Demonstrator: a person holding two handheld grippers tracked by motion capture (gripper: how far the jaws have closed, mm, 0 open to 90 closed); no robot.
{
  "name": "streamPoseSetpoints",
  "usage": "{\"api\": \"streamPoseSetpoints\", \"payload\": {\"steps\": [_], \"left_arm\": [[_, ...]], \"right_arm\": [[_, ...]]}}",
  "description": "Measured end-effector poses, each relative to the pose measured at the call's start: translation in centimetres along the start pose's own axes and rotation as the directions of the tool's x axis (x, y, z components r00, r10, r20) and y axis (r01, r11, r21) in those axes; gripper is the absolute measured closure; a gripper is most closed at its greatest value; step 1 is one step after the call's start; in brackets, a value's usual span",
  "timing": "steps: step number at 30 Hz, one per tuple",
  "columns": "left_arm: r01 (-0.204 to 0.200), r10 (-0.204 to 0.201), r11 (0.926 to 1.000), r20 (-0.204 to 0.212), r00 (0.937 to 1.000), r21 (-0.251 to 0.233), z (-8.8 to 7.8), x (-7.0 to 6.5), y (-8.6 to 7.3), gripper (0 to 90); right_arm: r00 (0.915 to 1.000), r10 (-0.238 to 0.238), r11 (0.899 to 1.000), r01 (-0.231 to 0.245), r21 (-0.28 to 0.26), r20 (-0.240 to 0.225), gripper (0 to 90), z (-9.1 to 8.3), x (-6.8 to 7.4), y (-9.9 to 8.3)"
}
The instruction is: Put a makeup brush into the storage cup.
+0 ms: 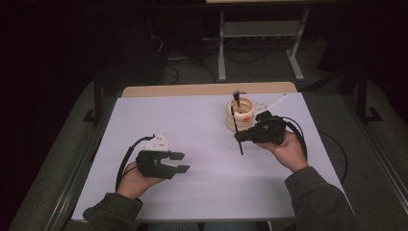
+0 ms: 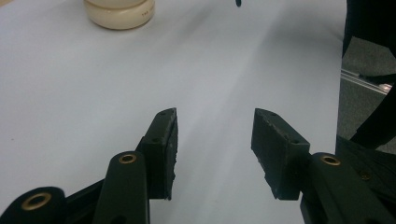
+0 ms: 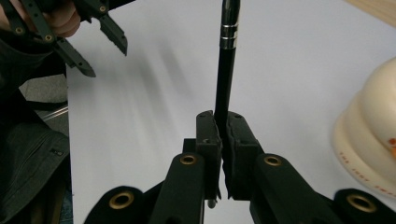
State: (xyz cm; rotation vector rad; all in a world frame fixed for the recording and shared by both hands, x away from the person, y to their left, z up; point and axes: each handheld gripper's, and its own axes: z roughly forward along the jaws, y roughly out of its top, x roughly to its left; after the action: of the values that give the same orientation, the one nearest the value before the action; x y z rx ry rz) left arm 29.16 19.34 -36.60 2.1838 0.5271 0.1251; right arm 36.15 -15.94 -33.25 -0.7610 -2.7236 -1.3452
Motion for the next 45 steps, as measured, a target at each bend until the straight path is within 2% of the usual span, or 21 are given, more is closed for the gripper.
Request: {"api": "streamPoseSetpoints", "payload": {"steps": [10,12,17,26,32,36,45], "left_arm": [[0.004,-0.004,0.9996,-0.022,0.9997,-0.027,-0.4,-0.2,-0.7,47.4],[0.002,-0.003,0.9999,-0.023,0.9997,-0.013,-0.3,-0.1,-0.9,47.3],[0.014,-0.014,0.9998,-0.019,0.9997,-0.017,-0.1,0.1,-1.2,47.2],[0.008,-0.008,1.0,-0.023,0.9997,0.0,-0.2,0.3,-1.7,46.6],[0.02,-0.02,0.9996,-0.024,0.9995,-0.019,-0.3,0.3,-1.8,46.3],[0.012,-0.012,0.9999,-0.026,0.9996,-0.008,-0.3,0.2,-1.8,45.8],[0.004,-0.005,0.9998,-0.025,0.9997,-0.018,-0.5,0.4,-1.8,45.5]], "right_arm": [[0.9995,0.004,1.0,-0.003,-0.031,0.03,84.5,-2.1,-1.0,1.4],[0.9993,0.008,0.999,-0.007,-0.034,0.036,84.5,-2.5,-1.3,1.9],[0.9986,0.0,1.0,0.002,-0.031,0.053,84.5,-2.6,-2.1,3.0],[0.9964,0.023,1.0,-0.021,-0.022,0.081,84.5,-2.5,-4.2,5.9],[0.9927,0.048,0.998,-0.044,-0.037,0.11,84.5,-3.0,-5.5,7.6],[0.9895,0.062,0.997,-0.055,-0.054,0.131,84.6,-3.6,-6.5,8.7],[0.9776,0.11,0.991,-0.095,-0.09,0.179,84.6,-4.7,-8.5,10.7]]}}
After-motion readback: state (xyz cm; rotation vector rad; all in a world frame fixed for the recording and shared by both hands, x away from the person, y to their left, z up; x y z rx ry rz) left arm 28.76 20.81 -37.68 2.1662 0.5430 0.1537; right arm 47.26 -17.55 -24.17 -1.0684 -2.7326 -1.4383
